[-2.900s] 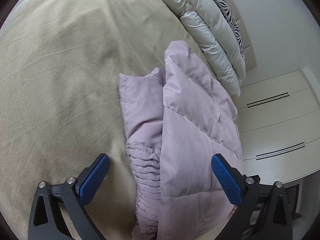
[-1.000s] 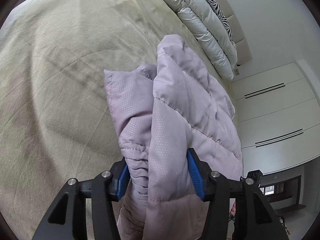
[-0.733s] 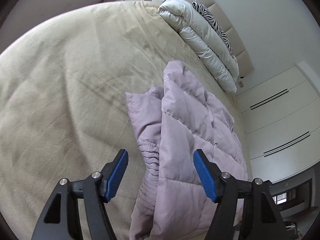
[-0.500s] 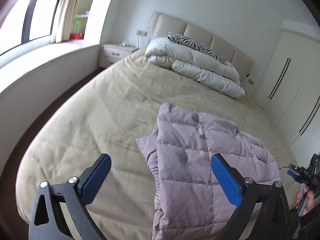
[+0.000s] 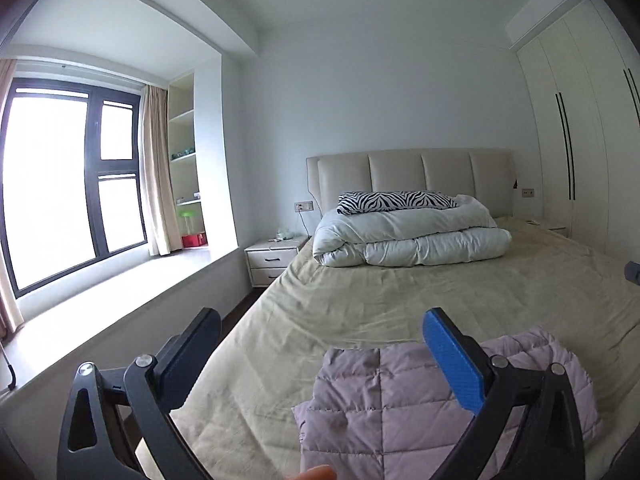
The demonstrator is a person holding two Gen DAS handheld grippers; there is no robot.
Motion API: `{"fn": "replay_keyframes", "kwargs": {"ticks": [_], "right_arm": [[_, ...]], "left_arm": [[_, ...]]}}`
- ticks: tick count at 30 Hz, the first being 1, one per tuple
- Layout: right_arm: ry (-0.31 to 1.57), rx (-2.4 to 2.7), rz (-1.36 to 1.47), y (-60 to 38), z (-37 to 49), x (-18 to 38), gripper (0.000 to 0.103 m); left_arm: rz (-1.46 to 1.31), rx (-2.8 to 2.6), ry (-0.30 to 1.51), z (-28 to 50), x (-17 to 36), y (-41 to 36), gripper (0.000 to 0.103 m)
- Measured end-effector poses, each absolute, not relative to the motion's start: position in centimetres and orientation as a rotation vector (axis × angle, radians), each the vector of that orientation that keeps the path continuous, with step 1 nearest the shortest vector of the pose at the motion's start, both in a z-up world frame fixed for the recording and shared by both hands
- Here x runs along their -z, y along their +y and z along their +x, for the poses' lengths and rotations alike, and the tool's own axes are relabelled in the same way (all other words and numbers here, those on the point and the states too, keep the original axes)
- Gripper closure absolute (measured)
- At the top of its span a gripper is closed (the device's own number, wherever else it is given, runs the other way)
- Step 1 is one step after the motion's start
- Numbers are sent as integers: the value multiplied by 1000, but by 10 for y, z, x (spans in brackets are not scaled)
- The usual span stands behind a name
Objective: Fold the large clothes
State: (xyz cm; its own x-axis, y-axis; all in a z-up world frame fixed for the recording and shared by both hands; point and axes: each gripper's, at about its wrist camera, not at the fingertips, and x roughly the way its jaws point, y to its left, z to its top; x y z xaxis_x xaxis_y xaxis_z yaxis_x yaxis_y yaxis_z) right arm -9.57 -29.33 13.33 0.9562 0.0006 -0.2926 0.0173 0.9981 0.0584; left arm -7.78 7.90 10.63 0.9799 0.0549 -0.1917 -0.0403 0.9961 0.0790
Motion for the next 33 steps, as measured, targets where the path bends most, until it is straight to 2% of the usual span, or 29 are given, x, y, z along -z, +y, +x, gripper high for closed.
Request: {"fn": "replay_keyframes", "kwargs": {"ticks": [7,14,22,33], "right_arm": [[456,-9,125,-255,-101,-151,0],[706,100,33,-202,-75,-82,0],[782,132,4,-178,-72,-39,0],[814,154,19,-181,-70,-26,0]], "left_arm": [[33,-59,373,-64,-86,59,0],[53,-36,599,-49,-29,41,0],[21,-52,746,-34,20,44,0],[30,-66,775,-31,33,44,0]]}}
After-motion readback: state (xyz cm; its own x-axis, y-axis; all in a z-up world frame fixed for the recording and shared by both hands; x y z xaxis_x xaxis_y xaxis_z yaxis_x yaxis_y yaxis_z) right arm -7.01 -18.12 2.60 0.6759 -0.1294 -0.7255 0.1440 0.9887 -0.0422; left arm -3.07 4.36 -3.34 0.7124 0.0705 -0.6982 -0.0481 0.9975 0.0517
